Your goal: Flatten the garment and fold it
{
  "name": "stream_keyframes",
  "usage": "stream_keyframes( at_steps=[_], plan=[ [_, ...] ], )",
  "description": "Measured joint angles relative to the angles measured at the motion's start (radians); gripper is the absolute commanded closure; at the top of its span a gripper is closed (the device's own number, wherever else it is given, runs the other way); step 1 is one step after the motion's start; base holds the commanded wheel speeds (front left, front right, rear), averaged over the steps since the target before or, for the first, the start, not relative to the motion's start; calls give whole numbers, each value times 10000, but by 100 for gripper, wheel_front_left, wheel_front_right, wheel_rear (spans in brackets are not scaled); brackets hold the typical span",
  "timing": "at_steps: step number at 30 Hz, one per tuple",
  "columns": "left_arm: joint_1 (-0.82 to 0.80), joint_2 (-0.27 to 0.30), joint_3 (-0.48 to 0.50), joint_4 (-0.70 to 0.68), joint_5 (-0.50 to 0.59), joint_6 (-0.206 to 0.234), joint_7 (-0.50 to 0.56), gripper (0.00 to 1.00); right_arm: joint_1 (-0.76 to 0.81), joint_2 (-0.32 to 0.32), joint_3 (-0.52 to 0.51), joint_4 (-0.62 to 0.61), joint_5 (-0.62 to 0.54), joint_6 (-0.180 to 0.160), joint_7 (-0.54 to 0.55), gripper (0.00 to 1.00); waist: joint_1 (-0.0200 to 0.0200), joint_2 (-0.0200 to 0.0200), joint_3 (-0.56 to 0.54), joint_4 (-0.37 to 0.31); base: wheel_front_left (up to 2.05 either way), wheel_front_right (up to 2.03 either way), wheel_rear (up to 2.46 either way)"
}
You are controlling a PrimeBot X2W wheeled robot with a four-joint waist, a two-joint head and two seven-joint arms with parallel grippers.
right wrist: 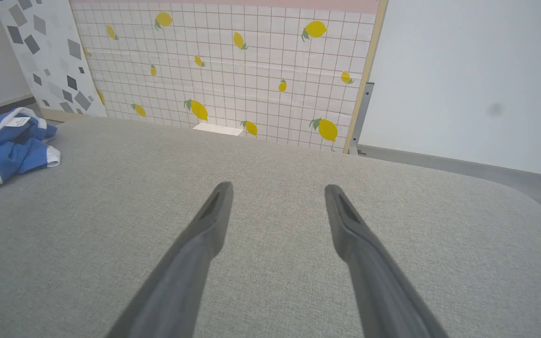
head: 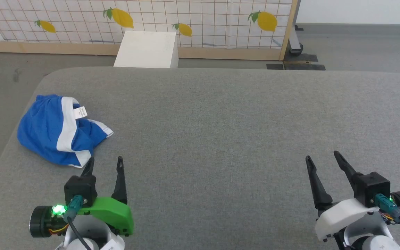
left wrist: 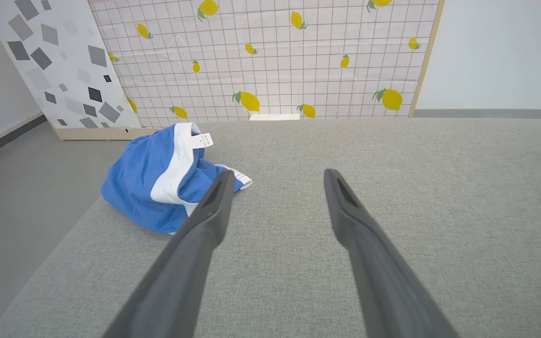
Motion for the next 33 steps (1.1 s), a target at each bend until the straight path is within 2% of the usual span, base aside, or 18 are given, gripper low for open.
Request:
stream_keyframes(
  at_steps=[33],
  plan=[
    [0,15,-75,13,-50,6,-4,0,0,0,-100,-4,-56,0,-211,0,0,0,-4,-32,0,0,0]
  ],
)
